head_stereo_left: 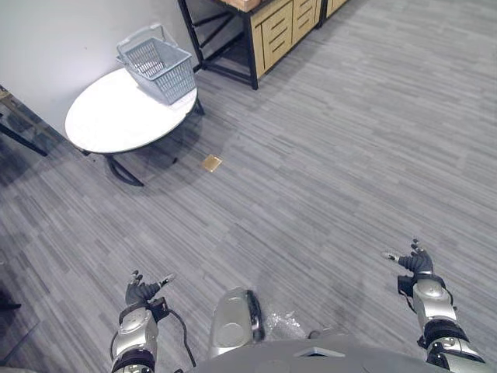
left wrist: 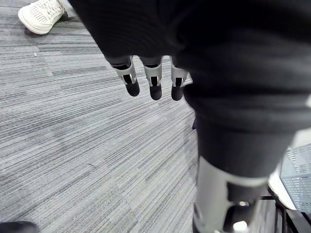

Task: Pick vegetable in the basket

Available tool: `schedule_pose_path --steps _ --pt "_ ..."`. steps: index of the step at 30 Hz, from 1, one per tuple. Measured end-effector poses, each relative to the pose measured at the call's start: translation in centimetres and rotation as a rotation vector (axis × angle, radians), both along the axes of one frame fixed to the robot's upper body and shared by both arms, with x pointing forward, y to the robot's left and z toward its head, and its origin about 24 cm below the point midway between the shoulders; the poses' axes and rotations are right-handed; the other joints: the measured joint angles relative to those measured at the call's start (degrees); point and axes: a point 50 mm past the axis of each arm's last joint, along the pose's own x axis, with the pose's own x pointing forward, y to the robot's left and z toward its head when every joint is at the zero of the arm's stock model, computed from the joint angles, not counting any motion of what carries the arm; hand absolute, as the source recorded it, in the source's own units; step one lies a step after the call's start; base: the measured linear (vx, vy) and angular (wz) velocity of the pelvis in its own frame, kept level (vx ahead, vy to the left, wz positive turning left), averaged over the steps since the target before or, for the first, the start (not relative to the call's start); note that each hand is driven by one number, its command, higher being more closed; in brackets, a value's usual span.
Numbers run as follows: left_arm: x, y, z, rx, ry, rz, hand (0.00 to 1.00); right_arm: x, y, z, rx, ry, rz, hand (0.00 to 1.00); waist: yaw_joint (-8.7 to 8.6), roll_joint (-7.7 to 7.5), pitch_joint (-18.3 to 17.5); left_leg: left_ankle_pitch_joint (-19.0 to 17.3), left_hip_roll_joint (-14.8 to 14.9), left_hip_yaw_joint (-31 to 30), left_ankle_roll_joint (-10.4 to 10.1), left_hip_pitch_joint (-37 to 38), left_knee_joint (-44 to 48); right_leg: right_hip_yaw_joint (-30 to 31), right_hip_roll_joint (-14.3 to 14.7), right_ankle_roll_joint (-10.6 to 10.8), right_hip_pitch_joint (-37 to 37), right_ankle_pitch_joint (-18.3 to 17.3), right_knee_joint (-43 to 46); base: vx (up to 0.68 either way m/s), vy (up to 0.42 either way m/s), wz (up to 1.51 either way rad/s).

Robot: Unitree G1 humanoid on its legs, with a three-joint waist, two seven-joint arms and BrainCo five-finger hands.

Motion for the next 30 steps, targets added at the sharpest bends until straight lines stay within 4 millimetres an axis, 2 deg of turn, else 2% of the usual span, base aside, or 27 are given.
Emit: schedule_pose_path --steps 1,2,3,4,5,6,7,8,9,10,11,12,13,14,16,17,18,19,20,21,22,23,24,25,26,28,30 --pt "-0.5 0.0 -0.2 0.001 0.012 0.001 0.00 0.0 0.8 -0.4 0.017 0.014 0.027 0.00 0.50 -1.37 -0.31 1.57 -1.13 0.15 2.09 0.04 2.57 -0.06 -1.75 -0.12 0.91 -0.62 0.87 0.57 0.354 -0.15" --pt "-0.4 -0.4 -0.3 -0.009 0.012 -0.005 0.00 0.2 1.4 -0.6 0.029 0.023 0.057 0.00 0.86 -3.13 -0.84 -0.52 -2.83 0.24 4.82 -0.06 4.29 -0.27 -3.85 0.74 -0.34 -0.06 4.87 0.58 0.335 -0.05" --pt "-0.4 -0.6 -0.4 -0.013 0.013 -0.008 0.00 0.2 1.5 -0.7 0.034 0.023 0.061 0.00 1.04 -3.67 -1.13 -1.60 -3.57 0.30 5.54 0.06 5.04 -0.24 -4.77 1.53 -1.13 0.39 7.40 0.43 0.227 0.15" --pt "-0.5 -0.7 -0.5 -0.015 0.017 -0.016 0.00 0.2 1.7 -0.8 0.035 0.026 0.068 0.00 1.06 -4.64 -1.56 -3.90 -4.73 0.38 6.19 0.97 6.72 -0.07 -5.86 3.61 -3.10 1.60 14.46 0.57 0.277 0.28" --pt "-0.8 -0.6 -0.4 -0.010 0.020 -0.013 0.00 0.3 2.0 -0.8 0.029 0.032 0.089 0.00 1.20 -5.69 -1.60 -6.17 -5.80 0.52 6.81 3.43 7.61 0.24 -6.93 7.69 -5.29 4.46 23.54 0.57 0.267 0.30" --pt "-1.0 -0.5 -0.4 -0.005 0.018 -0.012 0.00 0.4 2.3 -0.9 0.023 0.037 0.107 0.00 1.24 -5.95 -1.63 -7.29 -6.12 0.40 6.93 4.90 7.73 0.83 -7.17 10.25 -6.63 7.09 28.45 0.57 0.261 0.33" --pt "-1.3 -0.3 -0.2 0.007 0.014 -0.014 0.00 0.8 3.2 -0.9 0.026 0.030 0.136 0.00 1.25 -6.22 -1.55 -9.46 -6.78 -0.97 7.12 8.21 7.49 2.86 -6.61 11.62 -9.63 15.26 37.67 0.50 0.188 0.45" --pt "-1.3 -0.2 0.0 0.017 0.009 -0.023 0.00 1.4 4.3 -0.7 0.023 0.014 0.184 0.00 1.02 -5.95 -1.37 -11.11 -7.40 -2.64 7.15 11.56 6.26 4.04 -5.52 12.23 -13.57 16.38 48.20 0.47 0.155 0.50" --pt "-1.1 -0.2 0.1 0.019 0.006 -0.029 0.00 1.8 4.9 -0.5 0.020 0.002 0.211 0.00 1.05 -6.01 -1.41 -12.10 -7.95 -3.98 7.42 13.29 5.31 4.45 -4.63 12.17 -15.77 15.33 52.99 0.54 0.115 0.71" --pt "-0.8 -0.6 0.1 0.020 0.002 -0.053 0.00 2.6 5.7 0.1 0.006 -0.031 0.257 0.00 0.69 -5.89 -1.41 -12.58 -8.57 -6.41 7.23 17.00 2.75 3.80 -3.36 10.76 -19.61 11.85 59.18 0.44 0.011 0.98" --pt "-0.5 -1.2 0.0 0.016 0.003 -0.086 0.00 3.4 6.3 1.1 -0.022 -0.078 0.295 0.00 -0.03 -5.13 -1.45 -12.78 -8.91 -9.42 6.97 20.36 -0.06 1.10 -2.77 6.73 -23.33 8.09 60.16 0.45 -0.023 1.13" --pt "-0.4 -1.4 0.0 0.015 0.003 -0.102 0.00 3.8 6.5 1.7 -0.034 -0.104 0.308 0.00 -0.40 -4.91 -1.54 -12.93 -8.92 -10.82 6.73 21.63 -1.11 -0.08 -2.66 4.79 -25.17 6.62 59.12 0.46 -0.085 1.28" --pt "0.0 -2.0 0.0 0.015 -0.004 -0.133 0.00 4.6 6.8 2.9 -0.068 -0.160 0.334 0.00 -0.85 -4.36 -1.25 -13.49 -8.80 -13.66 5.98 24.24 -2.83 -1.43 -2.70 3.29 -28.82 4.35 54.07 0.48 -0.155 1.18" --pt "0.4 -2.4 0.1 0.015 -0.009 -0.156 0.00 5.1 6.9 3.8 -0.090 -0.198 0.346 0.00 -1.24 -4.30 -1.26 -14.24 -8.46 -15.97 5.33 25.53 -3.40 -1.78 -2.82 2.88 -30.92 4.03 47.16 0.58 -0.248 1.57" --pt "0.4 -2.8 -0.1 0.021 0.007 -0.194 0.00 5.8 6.8 5.4 -0.160 -0.257 0.366 0.00 -2.11 -4.39 -1.50 -16.48 -6.65 -21.03 2.71 27.20 -3.60 -1.11 -2.80 2.65 -32.04 7.31 23.31 0.55 -0.351 1.61" --pt "0.0 -2.7 -0.2 0.023 0.017 -0.197 0.00 6.2 6.9 5.9 -0.182 -0.275 0.373 0.00 -1.94 -5.42 -2.12 -18.35 -6.19 -23.72 0.06 28.04 -2.84 1.27 -3.05 3.28 -32.08 11.69 11.06 0.57 -0.433 1.24" --pt "-0.2 -2.6 -0.2 0.029 0.027 -0.200 0.00 6.3 7.0 6.1 -0.188 -0.283 0.376 0.00 -1.89 -5.92 -2.44 -19.85 -6.08 -24.88 -1.05 28.42 -1.97 2.32 -2.99 4.21 -32.36 14.96 9.54 0.51 -0.384 1.22" --pt "-0.6 -3.0 -0.6 0.021 0.043 -0.206 0.00 6.4 6.7 6.4 -0.216 -0.284 0.383 0.00 -1.75 -5.08 -3.15 -21.87 -4.31 -27.05 -2.42 28.20 0.49 2.33 -1.98 3.72 -32.09 19.74 12.50 0.76 -0.519 0.98" --pt "-1.1 -4.6 -1.4 -0.027 0.056 -0.217 0.00 7.3 6.1 7.7 -0.275 -0.304 0.405 0.00 -0.18 -1.37 -3.47 -21.27 -1.16 -26.80 -2.38 26.34 5.56 -0.82 -0.04 2.00 -31.91 15.12 16.39 0.61 -0.400 0.94" --pt "-1.2 -5.1 -1.5 -0.040 0.051 -0.218 0.00 7.8 6.1 8.4 -0.290 -0.326 0.412 0.00 -0.13 -0.46 -3.39 -20.40 -0.66 -26.99 -2.34 24.65 9.04 -1.84 0.17 1.63 -31.43 13.40 17.17 0.68 -0.433 0.83" --pt "-1.0 -5.8 -1.6 -0.064 0.041 -0.217 0.00 9.1 6.3 9.9 -0.321 -0.369 0.433 0.00 -0.24 0.95 -2.35 -17.98 0.28 -27.56 -3.01 20.67 19.14 -4.06 0.42 0.17 -28.63 11.55 17.46 0.43 -0.274 0.74" --pt "-0.8 -6.1 -1.7 -0.074 0.033 -0.218 0.00 9.6 6.3 10.5 -0.337 -0.388 0.439 0.00 -0.19 1.25 -1.21 -16.43 0.75 -27.93 -3.68 17.93 26.05 -5.37 0.55 -0.40 -26.00 10.97 16.92 0.59 -0.334 0.76" --pt "-1.0 -6.6 -1.8 -0.086 0.029 -0.215 0.00 10.7 6.8 11.8 -0.385 -0.424 0.460 0.00 1.18 1.83 -0.15 -15.64 2.00 -26.14 -4.33 13.32 40.61 -7.31 1.27 -1.70 -19.46 10.03 13.59 0.46 -0.226 0.38" --pt "-1.3 -6.6 -1.9 -0.087 0.035 -0.213 0.00 11.1 7.3 12.3 -0.392 -0.444 0.477 0.00 1.78 1.62 0.08 -15.55 2.63 -23.87 -3.95 11.77 44.49 -7.78 1.36 -2.16 -16.97 9.67 11.97 0.52 -0.230 0.28" --pt "-1.4 -6.5 -1.9 -0.086 0.040 -0.212 0.00 11.8 8.1 13.3 -0.405 -0.488 0.493 0.00 2.86 0.97 0.38 -15.69 4.11 -18.66 -1.86 8.37 48.45 -8.67 1.24 -2.21 -12.51 9.20 8.72 0.35 -0.126 0.18" --pt "-1.9 -6.5 -2.0 -0.087 0.053 -0.210 0.00 12.6 8.4 15.2 -0.431 -0.567 0.490 0.00 3.55 0.17 0.46 -16.16 5.40 -11.30 0.28 3.04 46.31 -10.60 0.85 -2.21 -8.58 8.06 4.56 0.39 -0.094 0.41" --pt "-2.4 -6.4 -2.2 -0.073 0.075 -0.225 0.00 13.4 8.6 16.9 -0.471 -0.618 0.501 0.00 3.99 -0.32 0.41 -16.64 4.56 -4.76 0.99 0.00 36.29 -11.57 0.41 -1.32 -6.33 7.38 2.52 0.41 0.018 0.30"
